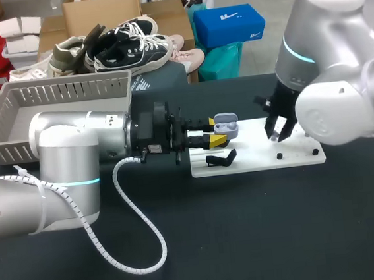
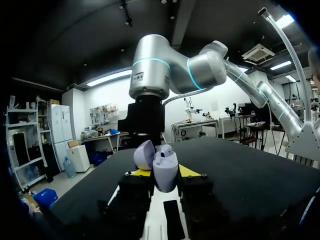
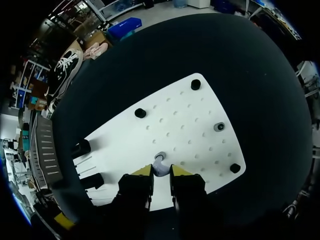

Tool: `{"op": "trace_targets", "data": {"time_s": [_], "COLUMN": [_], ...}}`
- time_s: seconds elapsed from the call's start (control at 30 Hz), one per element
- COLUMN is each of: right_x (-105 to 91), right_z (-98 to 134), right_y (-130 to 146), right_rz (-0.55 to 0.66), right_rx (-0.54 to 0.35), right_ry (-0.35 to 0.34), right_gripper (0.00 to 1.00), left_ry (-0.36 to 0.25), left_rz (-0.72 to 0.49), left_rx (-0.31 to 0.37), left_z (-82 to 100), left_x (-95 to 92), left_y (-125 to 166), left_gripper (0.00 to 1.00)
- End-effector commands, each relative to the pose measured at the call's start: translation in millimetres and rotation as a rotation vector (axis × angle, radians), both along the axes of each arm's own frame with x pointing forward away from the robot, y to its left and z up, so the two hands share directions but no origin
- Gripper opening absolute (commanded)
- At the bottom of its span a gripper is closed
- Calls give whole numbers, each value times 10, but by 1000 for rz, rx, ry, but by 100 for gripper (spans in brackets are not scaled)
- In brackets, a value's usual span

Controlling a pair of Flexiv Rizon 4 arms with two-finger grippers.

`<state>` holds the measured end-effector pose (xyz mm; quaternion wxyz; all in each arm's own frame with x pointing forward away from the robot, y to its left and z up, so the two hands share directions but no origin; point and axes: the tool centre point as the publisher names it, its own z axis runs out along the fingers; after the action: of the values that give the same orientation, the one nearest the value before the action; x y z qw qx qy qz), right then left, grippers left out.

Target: Pick up each earbud case from the left stands, insert the matching earbuds, close the lid, and place the case in the box.

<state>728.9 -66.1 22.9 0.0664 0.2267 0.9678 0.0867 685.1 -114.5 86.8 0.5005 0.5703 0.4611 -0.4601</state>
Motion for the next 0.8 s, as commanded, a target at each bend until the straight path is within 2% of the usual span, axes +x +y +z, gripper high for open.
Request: {"op": "trace_targets", "data": {"time_s": [0.03,0.1,0.57,0.8], "right_x": [28,29,-5,-37], "right_z": [-8,-9,28,170], "right_y": [10,9,-1,-41], "right_rz": [1,3,1,-18], "right_rx": [-1,0,1,17], "right_ry": [9,10,9,-21], "right_gripper": [14,0,0,0], "left_ry": [-2,-2,-2,-2], "left_rz": [4,4,4,4], "left_rx": [-1,-1,-1,-1], "left_z": [-2,-2,-2,-2], "left_x": [-12,-12,-12,-12], "left_y": [-3,-3,-3,-3], "left_gripper": [0,0,0,0]}}
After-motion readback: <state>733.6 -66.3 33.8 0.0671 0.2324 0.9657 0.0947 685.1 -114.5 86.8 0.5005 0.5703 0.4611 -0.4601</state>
